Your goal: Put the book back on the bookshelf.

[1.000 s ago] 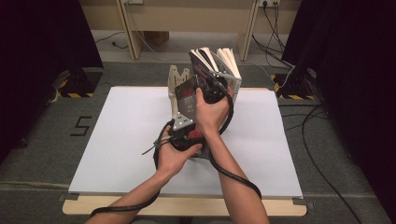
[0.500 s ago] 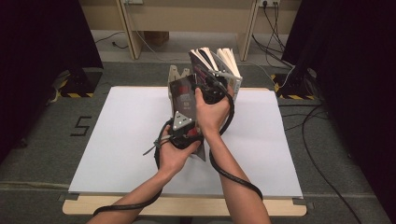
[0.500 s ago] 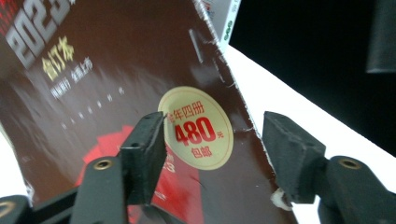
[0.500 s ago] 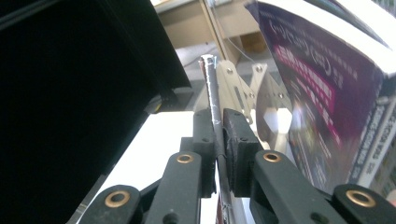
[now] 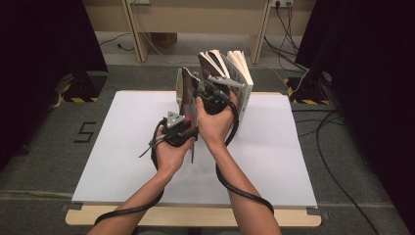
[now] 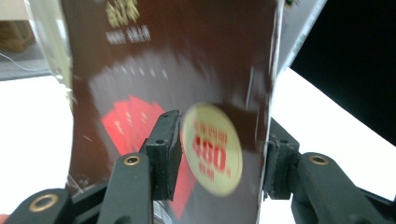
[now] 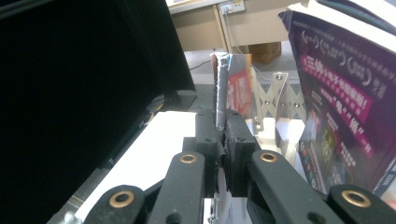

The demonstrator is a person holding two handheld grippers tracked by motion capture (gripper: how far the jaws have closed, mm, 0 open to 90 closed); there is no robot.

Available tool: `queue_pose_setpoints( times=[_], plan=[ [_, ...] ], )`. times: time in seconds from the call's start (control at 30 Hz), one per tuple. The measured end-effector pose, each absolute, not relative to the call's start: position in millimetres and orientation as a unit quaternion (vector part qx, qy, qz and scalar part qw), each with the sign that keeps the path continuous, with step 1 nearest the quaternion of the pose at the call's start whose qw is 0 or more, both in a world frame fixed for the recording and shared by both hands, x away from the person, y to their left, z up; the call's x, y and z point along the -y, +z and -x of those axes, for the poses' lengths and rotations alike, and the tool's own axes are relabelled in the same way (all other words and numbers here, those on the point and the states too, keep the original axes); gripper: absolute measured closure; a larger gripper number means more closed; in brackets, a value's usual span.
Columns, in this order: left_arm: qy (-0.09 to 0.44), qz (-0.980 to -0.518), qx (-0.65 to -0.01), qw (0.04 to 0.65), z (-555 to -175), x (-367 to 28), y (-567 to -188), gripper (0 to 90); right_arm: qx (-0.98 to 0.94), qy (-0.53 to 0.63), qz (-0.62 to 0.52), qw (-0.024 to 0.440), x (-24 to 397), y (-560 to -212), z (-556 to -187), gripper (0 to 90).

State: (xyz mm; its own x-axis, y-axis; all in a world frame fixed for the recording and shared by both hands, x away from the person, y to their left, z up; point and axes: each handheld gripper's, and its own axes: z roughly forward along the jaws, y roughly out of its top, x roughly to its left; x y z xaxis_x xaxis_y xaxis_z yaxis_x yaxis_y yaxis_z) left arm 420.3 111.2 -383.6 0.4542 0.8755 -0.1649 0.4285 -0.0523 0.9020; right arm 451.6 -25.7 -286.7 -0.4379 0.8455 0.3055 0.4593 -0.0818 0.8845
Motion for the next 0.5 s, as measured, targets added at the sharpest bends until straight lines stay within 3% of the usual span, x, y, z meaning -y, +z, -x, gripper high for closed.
queue_pose_setpoints(
  times=[0.33,0.5],
  plan=[
    [0.242,-0.674,-0.466,0.519,-428,-111,-364,56.7,-0.662,0.542,-0.489,0.172,21,-285,-442,86.1],
    [0.221,-0.674,-0.486,0.511,-428,-114,-365,65.5,-0.671,0.536,-0.482,0.174,17,-287,-441,85.7]
  ],
)
